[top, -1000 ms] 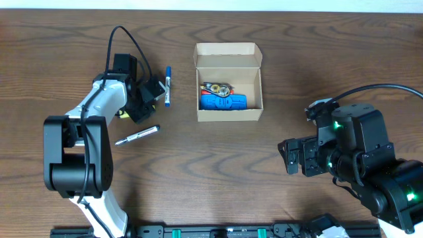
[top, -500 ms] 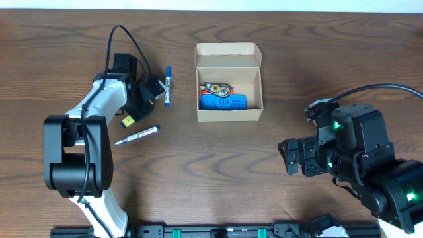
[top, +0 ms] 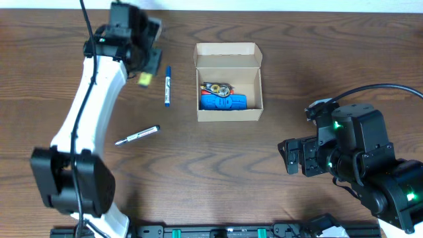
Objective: Pack container
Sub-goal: 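Carry the yellow highlighter with the left gripper and drop it into the box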
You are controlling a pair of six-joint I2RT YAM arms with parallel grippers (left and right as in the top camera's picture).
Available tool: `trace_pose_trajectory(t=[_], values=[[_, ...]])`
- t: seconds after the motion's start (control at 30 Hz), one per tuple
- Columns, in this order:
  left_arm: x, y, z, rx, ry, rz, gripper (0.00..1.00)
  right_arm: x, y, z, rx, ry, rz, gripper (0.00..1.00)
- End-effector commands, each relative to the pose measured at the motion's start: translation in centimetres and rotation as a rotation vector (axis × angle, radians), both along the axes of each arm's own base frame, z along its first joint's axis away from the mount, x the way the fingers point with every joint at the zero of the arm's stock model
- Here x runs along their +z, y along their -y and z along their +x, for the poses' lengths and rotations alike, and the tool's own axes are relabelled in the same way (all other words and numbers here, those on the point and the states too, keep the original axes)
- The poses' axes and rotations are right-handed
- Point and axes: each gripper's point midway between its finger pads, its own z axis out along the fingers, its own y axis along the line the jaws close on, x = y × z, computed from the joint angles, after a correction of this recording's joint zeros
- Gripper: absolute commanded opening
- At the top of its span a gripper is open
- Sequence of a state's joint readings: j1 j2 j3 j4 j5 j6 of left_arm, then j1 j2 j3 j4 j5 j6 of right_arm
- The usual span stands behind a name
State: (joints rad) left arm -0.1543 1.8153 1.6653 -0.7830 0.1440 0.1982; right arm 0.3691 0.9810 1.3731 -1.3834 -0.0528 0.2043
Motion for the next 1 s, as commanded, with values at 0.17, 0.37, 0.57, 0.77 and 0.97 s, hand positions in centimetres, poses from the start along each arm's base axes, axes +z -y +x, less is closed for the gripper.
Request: trace_pose_trajectory(t=[0.17, 0.37, 0.57, 0.77, 0.97], values=[[3.7, 14.9, -3.4, 0.015, -0.081, -0.418, 0.06, 0.1, -0.1, -0.1, 0.001, 0.001, 0.002, 0.99], [4.5, 22.6, -5.5, -0.109, -0.034, -0.461, 0.06, 0.1, -0.1, -0.1, 0.001, 0.001, 0.002, 0.99], [2.0, 25.2, -6.1, -0.009, -0.051, -0.428, 0.06, 0.1, -0.1, -0.1, 0.001, 0.001, 0.002, 0.99], [-1.6, 26.4, -5.2, 0.025, -0.098, -0.426, 0.06, 0.1, -0.1, -0.1, 0.001, 0.001, 0.002, 0.99], [-3.9, 27.2, -4.1, 0.053, -0.112, -0.438, 0.06, 0.1, -0.1, -0.1, 0.001, 0.001, 0.002, 0.99]])
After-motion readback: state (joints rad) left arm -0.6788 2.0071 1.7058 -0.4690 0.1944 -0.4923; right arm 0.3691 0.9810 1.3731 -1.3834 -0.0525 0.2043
